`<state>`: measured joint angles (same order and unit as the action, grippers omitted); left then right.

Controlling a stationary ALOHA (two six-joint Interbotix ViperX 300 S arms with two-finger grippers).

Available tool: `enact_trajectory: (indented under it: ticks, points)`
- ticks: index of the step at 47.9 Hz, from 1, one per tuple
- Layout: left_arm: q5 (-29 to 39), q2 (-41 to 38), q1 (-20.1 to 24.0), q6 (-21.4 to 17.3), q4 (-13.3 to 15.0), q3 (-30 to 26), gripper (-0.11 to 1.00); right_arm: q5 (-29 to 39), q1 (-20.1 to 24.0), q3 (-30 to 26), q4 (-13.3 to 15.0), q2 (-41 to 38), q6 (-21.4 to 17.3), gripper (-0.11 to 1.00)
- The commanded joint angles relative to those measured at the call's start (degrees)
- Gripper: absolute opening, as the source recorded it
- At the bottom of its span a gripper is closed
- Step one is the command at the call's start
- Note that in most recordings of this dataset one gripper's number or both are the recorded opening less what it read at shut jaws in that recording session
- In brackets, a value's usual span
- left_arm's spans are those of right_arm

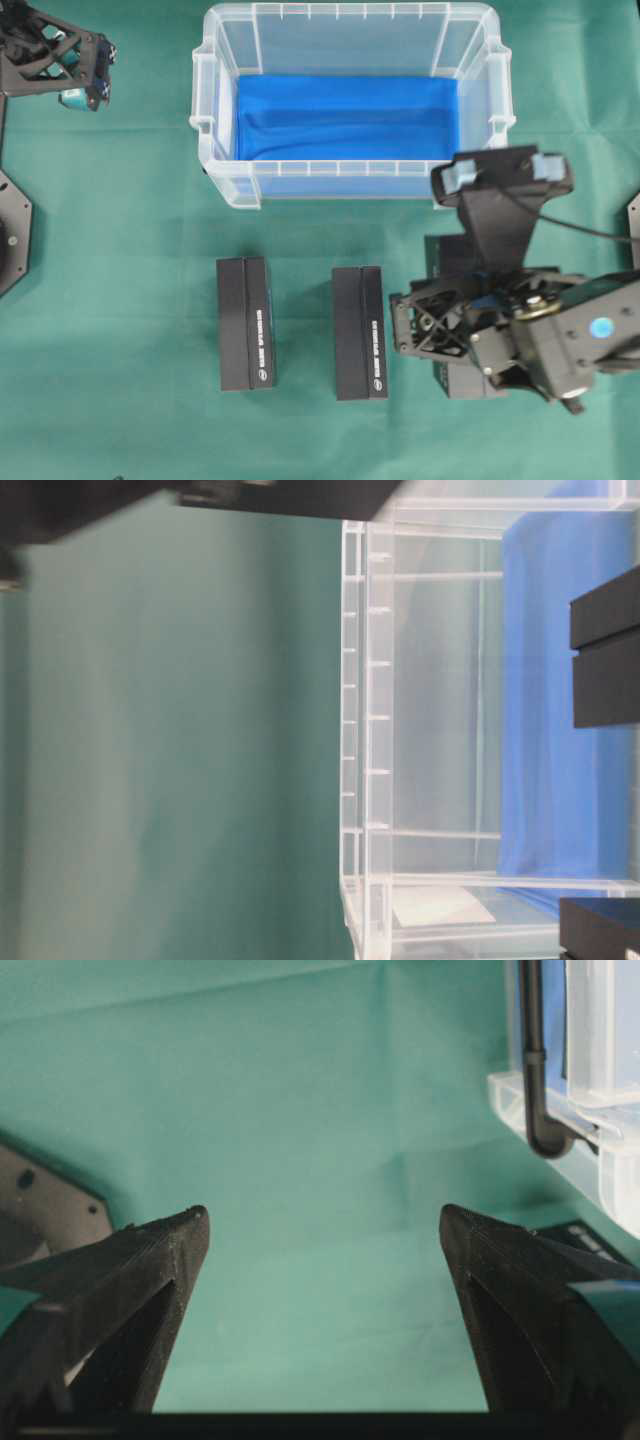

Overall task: Take out the box from the case.
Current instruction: 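Carry the box forward and lower it right of the middle box, then open the right gripper and withdraw it to the right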

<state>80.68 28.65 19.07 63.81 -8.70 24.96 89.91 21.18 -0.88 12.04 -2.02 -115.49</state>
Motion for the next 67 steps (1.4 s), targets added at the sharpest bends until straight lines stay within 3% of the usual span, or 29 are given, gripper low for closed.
enact_trajectory:
  ticks: [1, 15, 24, 63, 67]
  points:
    - [-0.2, 0.7, 0.1, -0.1, 0.1, -0.6, 0.96, -5.1, 0.3, 3.5, -1.0, 1.1, -1.3, 0.67]
    - [-0.2, 0.7, 0.2, -0.1, 0.1, -0.5, 0.96, -21.5, 0.1, 17.1, -2.4, 1.1, -4.7, 0.67]
    - [-0.2, 0.7, 0.1, -0.1, 0.1, -0.5, 0.96, -27.2, 0.0, 21.4, -3.4, 1.1, -5.1, 0.67]
    - [-0.2, 0.7, 0.1, -0.1, 0.1, -0.5, 0.96, -26.7, -0.2, 20.8, -3.8, 3.5, -5.2, 0.67]
    - [-0.1, 0.7, 0.0, -0.1, 0.1, -0.5, 0.96, -26.1, -0.2, 20.7, -3.8, 3.5, -5.2, 0.81]
